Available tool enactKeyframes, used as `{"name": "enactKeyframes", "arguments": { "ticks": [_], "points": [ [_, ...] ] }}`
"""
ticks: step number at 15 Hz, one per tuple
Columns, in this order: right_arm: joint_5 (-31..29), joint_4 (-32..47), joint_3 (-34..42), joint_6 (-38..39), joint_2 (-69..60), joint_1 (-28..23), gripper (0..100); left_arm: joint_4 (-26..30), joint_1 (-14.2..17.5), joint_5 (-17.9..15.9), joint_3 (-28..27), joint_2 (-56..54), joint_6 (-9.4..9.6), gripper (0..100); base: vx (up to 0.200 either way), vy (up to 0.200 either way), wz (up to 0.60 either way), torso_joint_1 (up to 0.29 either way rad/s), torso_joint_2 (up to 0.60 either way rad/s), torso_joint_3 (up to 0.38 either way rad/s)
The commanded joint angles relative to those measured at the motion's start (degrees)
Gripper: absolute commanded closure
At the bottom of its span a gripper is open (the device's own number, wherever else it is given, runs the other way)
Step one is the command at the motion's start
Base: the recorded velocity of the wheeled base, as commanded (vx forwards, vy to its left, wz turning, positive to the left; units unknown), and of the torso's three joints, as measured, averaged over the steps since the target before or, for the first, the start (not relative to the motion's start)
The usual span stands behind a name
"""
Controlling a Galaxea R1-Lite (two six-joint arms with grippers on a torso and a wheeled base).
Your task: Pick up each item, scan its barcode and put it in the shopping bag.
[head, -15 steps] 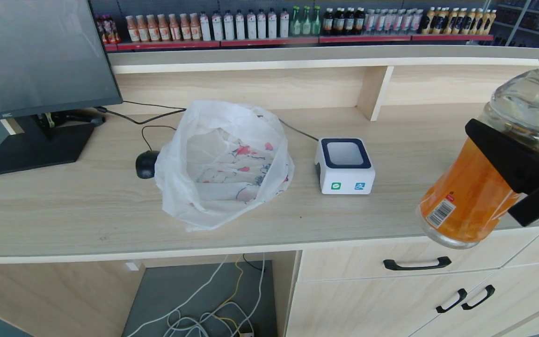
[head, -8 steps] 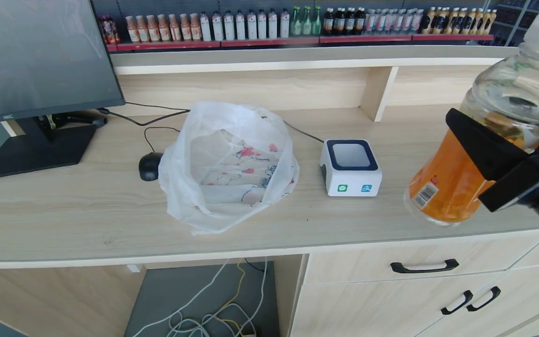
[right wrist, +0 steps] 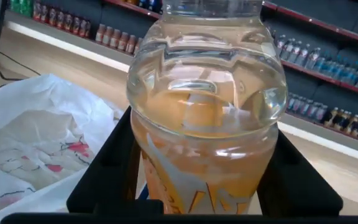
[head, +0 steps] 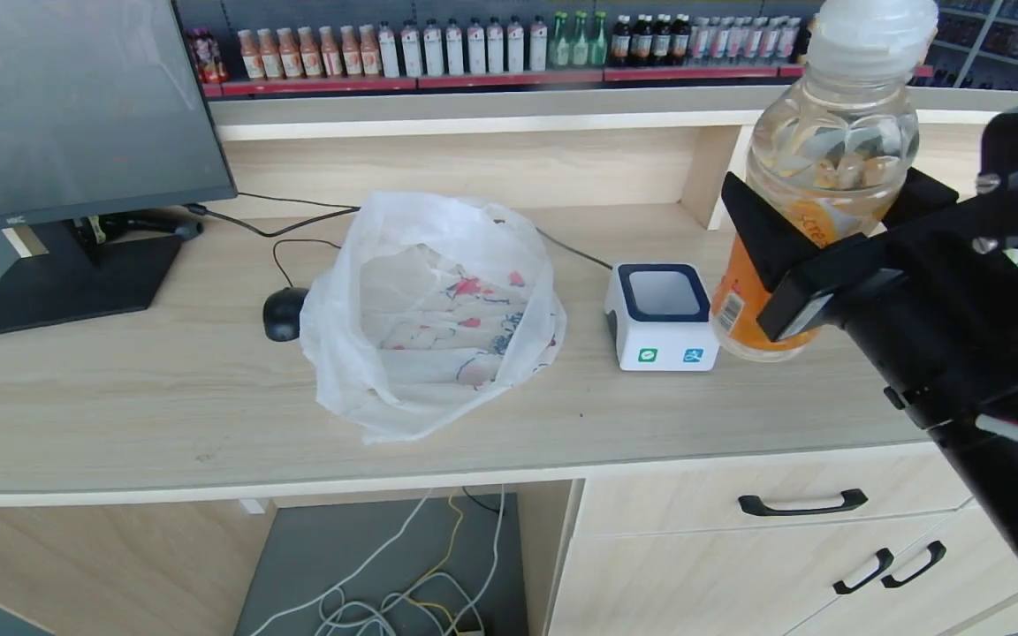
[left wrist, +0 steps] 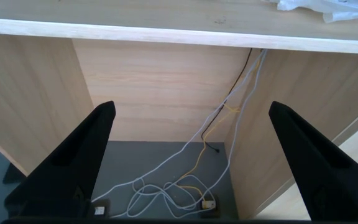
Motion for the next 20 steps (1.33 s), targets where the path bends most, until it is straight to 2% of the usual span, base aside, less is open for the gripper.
{"name": "enactKeyframes", "arguments": {
  "ticks": [1, 2, 5, 6, 9, 11, 13, 20],
  "points": [
    [1.55, -0.56, -2.33, -1.77, 3.01, -2.05, 100, 0.0, 0.01, 0.0, 0.0, 0.0, -0.06, 0, 0.0, 0.0, 0.0, 0.0, 0.0, 0.0],
    [4.89, -0.56, -4.7, -5.9, 3.81, -3.63, 100, 0.0, 0.01, 0.0, 0.0, 0.0, 0.03, 0, 0.0, 0.0, 0.0, 0.0, 0.0, 0.0],
    [6.65, -0.91, -6.46, -8.89, 6.0, -3.63, 100, 0.0, 0.01, 0.0, 0.0, 0.0, 0.03, 0, 0.0, 0.0, 0.0, 0.0, 0.0, 0.0],
    [10.69, -1.79, -7.52, -12.49, 7.23, -3.81, 100, 0.0, 0.01, 0.0, 0.0, 0.0, -0.06, 0, 0.0, 0.0, 0.0, 0.0, 0.0, 0.0],
    [17.99, -3.11, -9.63, -17.94, 9.96, -5.13, 100, 0.0, 0.01, 0.0, 0.0, 0.0, 0.03, 0, 0.0, 0.0, 0.0, 0.0, 0.0, 0.0],
    [24.93, -3.55, -11.3, -20.66, 11.36, -8.82, 100, 0.0, 0.01, 0.0, 0.0, 0.0, 0.03, 0, 0.0, 0.0, 0.0, 0.0, 0.0, 0.0],
    [29.76, -4.6, -11.38, -22.69, 11.89, -11.54, 100, 0.0, 0.01, 0.0, 0.0, 0.0, -0.06, 0, 0.0, 0.0, 0.0, 0.0, 0.0, 0.0],
    [40.31, -4.69, -14.02, -26.82, 15.76, -11.98, 100, 0.0, 0.01, 0.0, 0.0, 0.0, -0.06, 0, 0.0, 0.0, 0.0, 0.0, 0.0, 0.0]
  ]
}}
